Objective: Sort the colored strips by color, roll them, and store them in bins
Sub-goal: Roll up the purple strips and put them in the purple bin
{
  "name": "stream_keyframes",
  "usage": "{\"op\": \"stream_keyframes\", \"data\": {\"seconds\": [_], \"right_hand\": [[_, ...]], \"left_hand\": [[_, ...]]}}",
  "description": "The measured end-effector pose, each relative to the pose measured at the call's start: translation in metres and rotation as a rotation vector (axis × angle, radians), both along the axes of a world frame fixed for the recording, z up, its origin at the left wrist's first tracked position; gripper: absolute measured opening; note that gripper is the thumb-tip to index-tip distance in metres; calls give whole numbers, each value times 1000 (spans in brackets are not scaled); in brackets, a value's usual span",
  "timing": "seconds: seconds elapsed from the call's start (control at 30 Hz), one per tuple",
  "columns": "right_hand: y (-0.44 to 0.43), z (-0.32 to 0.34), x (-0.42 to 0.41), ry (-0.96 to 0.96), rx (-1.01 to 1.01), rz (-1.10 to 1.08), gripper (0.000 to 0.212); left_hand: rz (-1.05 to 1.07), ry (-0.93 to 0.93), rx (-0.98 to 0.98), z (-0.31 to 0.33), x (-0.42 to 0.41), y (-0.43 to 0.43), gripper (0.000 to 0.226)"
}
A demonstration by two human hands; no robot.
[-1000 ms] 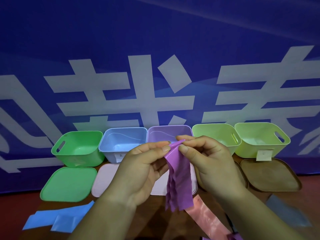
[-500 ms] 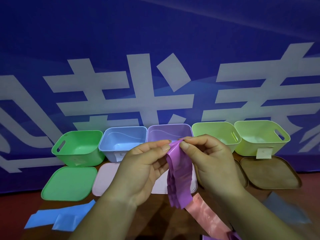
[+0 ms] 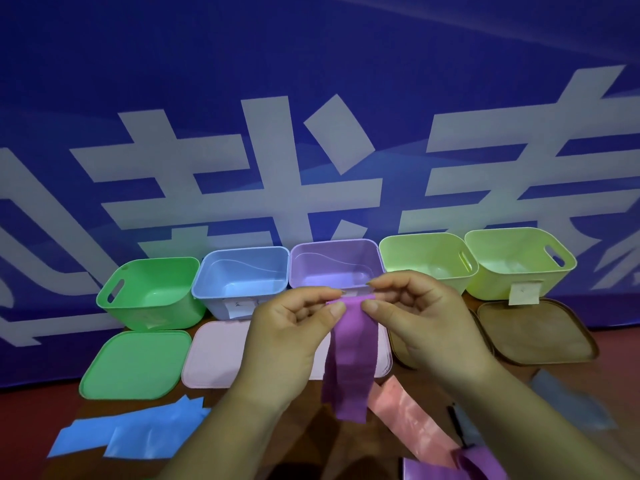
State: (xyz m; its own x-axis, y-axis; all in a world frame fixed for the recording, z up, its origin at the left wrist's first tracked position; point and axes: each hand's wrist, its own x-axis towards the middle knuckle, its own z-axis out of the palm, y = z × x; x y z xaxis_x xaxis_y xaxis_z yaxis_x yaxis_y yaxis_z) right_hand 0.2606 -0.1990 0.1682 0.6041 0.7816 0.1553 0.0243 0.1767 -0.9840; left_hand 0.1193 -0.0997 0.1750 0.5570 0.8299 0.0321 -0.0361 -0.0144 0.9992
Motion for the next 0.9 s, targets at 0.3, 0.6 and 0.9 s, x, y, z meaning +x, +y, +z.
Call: {"op": "stream_keyframes", "data": {"seconds": [0.3,0.6,0.9], "right_hand": [[-46,-113,63,-331,-657,247,19],[-69,-214,44,-613,-1058,485,29],[-71,-253,38,-849,-1147,553,21]], "left_hand": [[37,195,-51,-46,-6,1,24],[86,404,-88,-83,-15,-13,17],[156,455,-150,-86,-26,-24,17]]}}
